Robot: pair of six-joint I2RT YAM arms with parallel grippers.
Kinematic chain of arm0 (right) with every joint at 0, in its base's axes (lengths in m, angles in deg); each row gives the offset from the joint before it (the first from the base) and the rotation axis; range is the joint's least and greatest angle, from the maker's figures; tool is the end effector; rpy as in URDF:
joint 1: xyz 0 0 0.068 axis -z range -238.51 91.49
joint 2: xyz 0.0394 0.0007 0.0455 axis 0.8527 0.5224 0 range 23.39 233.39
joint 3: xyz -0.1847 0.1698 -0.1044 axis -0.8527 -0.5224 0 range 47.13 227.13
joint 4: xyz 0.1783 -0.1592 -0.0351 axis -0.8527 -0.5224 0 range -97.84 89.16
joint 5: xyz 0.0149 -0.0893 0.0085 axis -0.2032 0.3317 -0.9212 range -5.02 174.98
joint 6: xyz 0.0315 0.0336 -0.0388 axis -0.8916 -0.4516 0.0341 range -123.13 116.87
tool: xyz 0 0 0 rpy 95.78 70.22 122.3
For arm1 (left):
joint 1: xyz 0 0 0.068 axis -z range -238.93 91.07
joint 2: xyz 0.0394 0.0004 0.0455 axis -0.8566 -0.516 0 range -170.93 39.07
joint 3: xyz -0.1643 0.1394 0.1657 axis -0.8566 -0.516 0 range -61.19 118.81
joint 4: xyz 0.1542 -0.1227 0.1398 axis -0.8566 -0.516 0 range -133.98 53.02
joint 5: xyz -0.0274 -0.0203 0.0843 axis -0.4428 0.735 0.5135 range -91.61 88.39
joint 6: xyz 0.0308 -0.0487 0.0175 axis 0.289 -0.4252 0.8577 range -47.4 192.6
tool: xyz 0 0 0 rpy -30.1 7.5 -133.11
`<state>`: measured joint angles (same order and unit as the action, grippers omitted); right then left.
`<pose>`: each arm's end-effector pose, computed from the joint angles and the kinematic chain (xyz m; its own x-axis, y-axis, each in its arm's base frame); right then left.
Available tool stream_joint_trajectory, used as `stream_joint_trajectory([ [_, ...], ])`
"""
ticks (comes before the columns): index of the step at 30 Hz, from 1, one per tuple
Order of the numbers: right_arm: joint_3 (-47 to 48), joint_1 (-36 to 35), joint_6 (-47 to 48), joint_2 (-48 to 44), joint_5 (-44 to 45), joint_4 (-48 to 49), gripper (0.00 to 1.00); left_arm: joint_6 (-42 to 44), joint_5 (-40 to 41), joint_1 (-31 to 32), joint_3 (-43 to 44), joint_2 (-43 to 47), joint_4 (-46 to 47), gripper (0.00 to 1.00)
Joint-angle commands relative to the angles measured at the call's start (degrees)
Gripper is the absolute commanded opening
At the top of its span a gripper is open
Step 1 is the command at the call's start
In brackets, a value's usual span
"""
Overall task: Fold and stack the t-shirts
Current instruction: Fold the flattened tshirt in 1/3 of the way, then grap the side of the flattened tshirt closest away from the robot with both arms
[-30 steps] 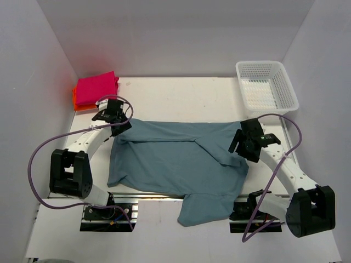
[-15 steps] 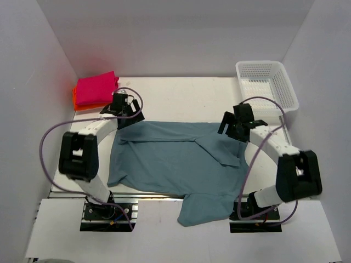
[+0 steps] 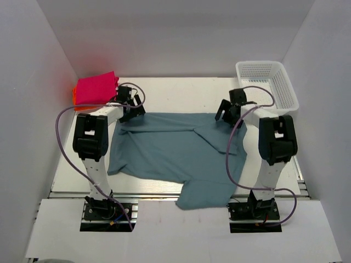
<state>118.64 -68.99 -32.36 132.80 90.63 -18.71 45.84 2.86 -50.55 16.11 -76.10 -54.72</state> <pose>0.3816 0.0663 0.1736 -0.7712 0.3516 -0.5308 0.2866 0.9362 0.2036 0.4083 -0.0567 0.1638 -0.7748 -0.3395 -0.5333 -0.2766 0.9406 -0.1969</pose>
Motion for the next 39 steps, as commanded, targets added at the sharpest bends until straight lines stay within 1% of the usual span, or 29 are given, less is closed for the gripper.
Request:
stream_joint_trajectory([
  [1,7.8,1.2,2.9,8.3,0.0,-1.2,0.90,1.3,0.1,-2.2,2.8,-6.3,-0.3,1.00],
  [3,11.4,1.0,5.4,11.6,1.3,-2.2,0.90,1.9,0.1,-2.8,5.8,-9.6,-0.3,1.00],
  [4,16.2,0.9,6.2,13.4,2.4,-2.8,0.90,2.8,-0.6,-2.8,8.9,-10.6,-0.8,1.00],
  [6,19.1,1.1,8.6,15.7,2.5,-2.4,0.90,4.2,-1.6,-2.8,12.7,-12.1,-0.8,1.00],
  [8,23.8,0.9,9.8,16.4,2.6,-2.1,0.90,5.4,-2.3,-2.8,14.9,-12.7,-1.3,1.00],
  [11,27.4,0.6,13.0,15.8,1.5,-1.4,0.90,7.0,-3.0,-2.8,16.7,-10.0,-1.3,1.00],
  [14,26.7,0.5,15.8,11.8,-2.4,0.3,0.90,8.4,-3.6,-2.8,16.1,-4.8,-1.3,1.00],
  [17,25.4,-0.3,17.5,7.8,-4.6,0.2,0.90,8.4,-2.8,-2.8,12.3,0.6,-2.0,1.00],
  [18,24.0,-0.6,17.8,6.8,-4.9,0.2,0.90,8.4,-1.0,-2.1,9.6,5.0,-3.0,1.00],
  [19,22.5,-0.9,18.4,3.6,-8.3,0.4,0.90,7.7,0.1,-2.1,7.9,7.4,-4.1,1.00],
  [20,21.6,-1.6,18.9,2.3,-9.1,0.6,0.90,6.6,0.9,-2.1,6.1,10.0,-5.3,1.00],
  [21,19.4,-2.1,19.0,1.1,-10.3,1.3,0.90,5.1,1.7,-2.1,2.2,12.5,-6.6,1.00],
  [22,16.8,-2.3,18.9,-1.6,-11.4,1.4,0.90,3.3,2.4,-2.1,-0.4,17.9,-7.5,1.00],
  [23,15.6,-3.0,18.3,-4.2,-11.7,1.8,0.90,-0.5,2.4,-2.1,-6.1,20.8,-8.7,1.00],
  [24,10.5,-3.0,17.8,-7.3,-12.8,4.2,0.90,-2.2,2.4,-2.7,-9.2,23.5,-9.2,1.00],
  [25,8.4,-3.9,16.2,-8.9,-13.7,4.9,0.90,-3.7,3.0,-2.7,-12.2,28.6,-10.6,1.00],
  [26,6.6,-4.9,15.4,-11.8,-14.1,6.3,0.90,-6.2,4.4,-2.7,-17.9,31.1,-11.2,1.00],
  [27,1.5,-5.2,15.1,-15.0,-15.0,7.0,0.90,-7.0,5.4,-2.7,-20.8,33.5,-11.7,1.00],
  [28,0.0,-5.5,13.9,-16.3,-15.2,7.4,0.90,-7.8,5.9,-2.7,-23.1,35.7,-12.4,1.00],
  [29,-1.7,-6.0,12.8,-20.7,-15.4,7.8,0.90,-9.7,7.4,-2.7,-27.5,39.7,-14.1,1.00],
  [30,-7.0,-6.7,12.3,-22.0,-15.5,8.6,0.90,-11.0,8.7,-2.7,-29.6,41.6,-15.2,1.00],
  [31,-8.8,-7.0,9.9,-23.4,-15.3,9.7,0.90,-12.5,10.0,-2.7,-31.3,43.4,-16.3,1.00],
  [32,-12.3,-7.4,9.3,-27.5,-15.3,10.2,0.90,-14.5,11.8,-2.7,-34.8,44.9,-17.1,1.00],
  [33,-14.1,-7.7,8.8,-28.8,-15.5,10.7,0.90,-15.2,12.7,-3.2,-36.2,47.8,-17.9,1.00],
  [34,-17.9,-8.1,8.2,-29.9,-15.8,11.4,0.90,-15.9,13.6,-3.2,-38.7,49.2,-17.9,0.97],
  [35,-19.0,-8.1,8.3,-32.3,-16.0,11.1,0.90,-15.9,14.5,-3.2,-39.7,50.4,-17.9,0.91],
  [36,-19.7,-8.3,8.4,-34.6,-15.9,10.6,0.90,-16.8,15.1,-3.2,-40.5,51.4,-18.5,0.89],
  [37,-22.1,-8.4,8.2,-36.6,-15.0,8.5,0.90,-16.8,16.2,-3.2,-41.9,52.9,-19.0,0.89],
  [39,-23.9,-8.3,8.0,-40.2,-13.5,6.5,0.90,-19.2,18.5,-3.7,-43.3,53.5,-20.8,0.86],
])
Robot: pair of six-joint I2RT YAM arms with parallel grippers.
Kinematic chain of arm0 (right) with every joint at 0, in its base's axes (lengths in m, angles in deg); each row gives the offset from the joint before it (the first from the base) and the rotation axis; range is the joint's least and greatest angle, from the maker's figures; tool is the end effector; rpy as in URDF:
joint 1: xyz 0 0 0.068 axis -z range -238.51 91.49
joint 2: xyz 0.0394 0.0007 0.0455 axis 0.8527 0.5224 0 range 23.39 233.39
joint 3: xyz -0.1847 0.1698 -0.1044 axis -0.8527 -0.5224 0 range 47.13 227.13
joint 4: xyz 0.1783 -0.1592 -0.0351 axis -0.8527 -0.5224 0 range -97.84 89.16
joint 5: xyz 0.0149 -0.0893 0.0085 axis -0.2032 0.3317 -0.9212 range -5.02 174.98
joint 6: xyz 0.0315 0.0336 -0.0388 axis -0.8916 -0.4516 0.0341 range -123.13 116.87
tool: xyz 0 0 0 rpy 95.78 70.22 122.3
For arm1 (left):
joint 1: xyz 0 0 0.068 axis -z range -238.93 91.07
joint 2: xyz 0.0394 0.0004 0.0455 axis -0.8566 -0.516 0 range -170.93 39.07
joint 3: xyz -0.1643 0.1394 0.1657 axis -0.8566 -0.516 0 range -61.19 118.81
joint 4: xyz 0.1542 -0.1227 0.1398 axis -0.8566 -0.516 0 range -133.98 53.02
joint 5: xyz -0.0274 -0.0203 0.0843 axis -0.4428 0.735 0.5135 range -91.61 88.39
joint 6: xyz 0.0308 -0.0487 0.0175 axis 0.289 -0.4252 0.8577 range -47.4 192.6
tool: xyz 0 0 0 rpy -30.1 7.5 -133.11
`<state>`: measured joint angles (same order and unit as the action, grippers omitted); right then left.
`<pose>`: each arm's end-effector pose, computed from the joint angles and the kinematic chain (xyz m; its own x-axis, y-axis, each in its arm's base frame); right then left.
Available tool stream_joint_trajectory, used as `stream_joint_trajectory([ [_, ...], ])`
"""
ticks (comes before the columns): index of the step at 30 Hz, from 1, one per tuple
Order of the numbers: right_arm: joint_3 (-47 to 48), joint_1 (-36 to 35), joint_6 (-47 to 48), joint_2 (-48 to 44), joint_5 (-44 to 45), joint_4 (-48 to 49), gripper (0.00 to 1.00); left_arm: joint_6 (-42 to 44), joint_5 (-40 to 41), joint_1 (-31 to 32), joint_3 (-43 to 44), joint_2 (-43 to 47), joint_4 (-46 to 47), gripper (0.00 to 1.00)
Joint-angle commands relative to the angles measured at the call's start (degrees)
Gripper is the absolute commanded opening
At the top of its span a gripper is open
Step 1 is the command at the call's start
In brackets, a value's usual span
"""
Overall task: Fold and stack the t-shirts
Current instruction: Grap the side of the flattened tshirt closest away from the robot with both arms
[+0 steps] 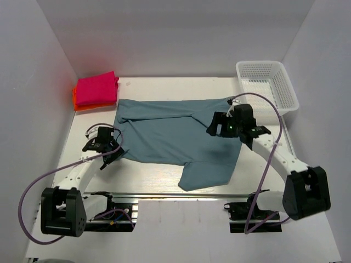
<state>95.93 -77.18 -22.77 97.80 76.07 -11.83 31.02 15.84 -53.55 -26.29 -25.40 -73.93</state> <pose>0.2551 0.0937 0.2538 -0.6778 0.1215 -0.7251 -0.2189 0.9082 0.3568 0.1778 -0.0033 0.1856 -0.6635 -0.5734 -0.4806 -0.6280 0.7760 -0.0587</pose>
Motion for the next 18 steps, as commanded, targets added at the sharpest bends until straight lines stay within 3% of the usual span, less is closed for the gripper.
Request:
stream_joint_trajectory([
  [1,-3.4,-0.2,-1.9,-5.9,2.4,-0.9,0.90,-5.1,6.4,-0.7,-1.5,3.5,-1.6,0.85],
  [5,-6.5,-0.4,-2.4,-9.2,1.4,-4.0,0.90,-6.7,8.6,-2.0,-4.7,4.0,1.7,0.78],
  [11,-9.9,-0.1,-3.1,-13.1,1.1,-11.3,0.90,-3.6,2.9,-2.6,-6.9,0.4,10.7,0.66],
  [13,-10.2,-0.4,-3.6,-14.9,3.9,-14.9,0.90,-1.6,0.1,-2.6,-7.5,-1.8,14.1,0.57],
  [14,-10.4,-0.3,-4.1,-15.3,4.3,-17.6,0.90,-0.9,-0.7,-2.6,-7.5,-2.3,15.1,0.52],
  [18,-12.1,-0.1,-9.3,-17.5,5.8,-28.5,0.90,0.8,-4.4,-2.6,-8.0,-3.5,18.1,0.02],
])
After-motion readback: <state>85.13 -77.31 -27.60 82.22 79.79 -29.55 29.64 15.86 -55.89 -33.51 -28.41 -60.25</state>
